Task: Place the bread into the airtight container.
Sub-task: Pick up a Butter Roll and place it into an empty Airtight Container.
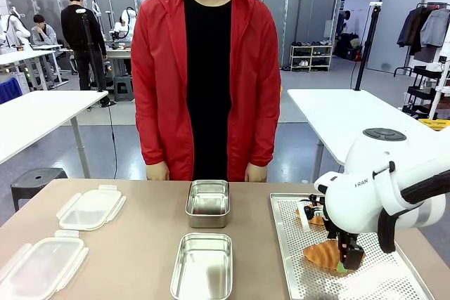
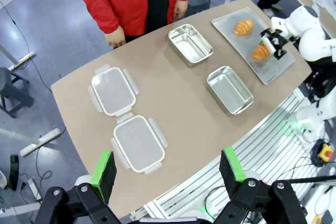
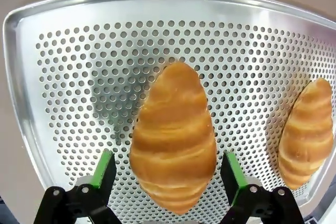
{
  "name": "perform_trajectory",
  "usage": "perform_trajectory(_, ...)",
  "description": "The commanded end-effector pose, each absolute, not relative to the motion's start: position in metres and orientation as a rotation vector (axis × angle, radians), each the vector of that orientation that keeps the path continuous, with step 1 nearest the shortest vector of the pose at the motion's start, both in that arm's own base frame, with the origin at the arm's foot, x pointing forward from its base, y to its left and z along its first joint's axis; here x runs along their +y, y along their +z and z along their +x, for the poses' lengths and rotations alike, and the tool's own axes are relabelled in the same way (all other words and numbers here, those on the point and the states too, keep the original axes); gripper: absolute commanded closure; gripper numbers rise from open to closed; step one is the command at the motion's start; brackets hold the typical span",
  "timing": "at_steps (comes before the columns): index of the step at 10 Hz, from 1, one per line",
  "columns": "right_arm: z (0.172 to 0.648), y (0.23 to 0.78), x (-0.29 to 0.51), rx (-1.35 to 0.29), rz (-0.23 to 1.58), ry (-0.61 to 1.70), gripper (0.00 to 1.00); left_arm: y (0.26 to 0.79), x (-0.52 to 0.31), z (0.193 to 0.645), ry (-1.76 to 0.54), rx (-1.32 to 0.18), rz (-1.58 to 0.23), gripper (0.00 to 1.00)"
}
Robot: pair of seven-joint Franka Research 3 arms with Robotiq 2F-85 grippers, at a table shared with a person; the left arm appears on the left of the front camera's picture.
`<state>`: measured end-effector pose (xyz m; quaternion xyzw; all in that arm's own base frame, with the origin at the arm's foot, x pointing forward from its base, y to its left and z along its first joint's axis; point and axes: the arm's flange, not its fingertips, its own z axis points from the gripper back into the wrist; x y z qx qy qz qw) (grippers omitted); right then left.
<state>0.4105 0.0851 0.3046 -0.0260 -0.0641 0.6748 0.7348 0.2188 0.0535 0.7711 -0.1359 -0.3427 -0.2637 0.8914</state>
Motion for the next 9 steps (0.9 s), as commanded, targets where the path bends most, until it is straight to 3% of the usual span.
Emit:
perform_trajectory(1, 0.397, 0.291, 0.077, -0.172, -0.051, 1.505, 0.04, 0.774, 0.054, 0.219, -0.560, -0.708, -0.270, 0.00)
perform_trajectory(6, 0.401, 0.293, 0.078, -0.155, -0.047, 1.513, 0.50, 0.774, 0.054, 0.219, -0.560, -0.708, -0.270, 0.00)
perform_trajectory(7, 0.399, 0.297, 0.079, -0.153, -0.035, 1.519, 0.63, 0.774, 0.054, 0.219, -0.560, -0.708, -0.270, 0.00)
perform_trajectory(9, 0.398, 0.321, 0.079, -0.134, -0.015, 1.538, 0.63, 0.774, 0.054, 0.219, -0.560, -0.708, -0.270, 0.00)
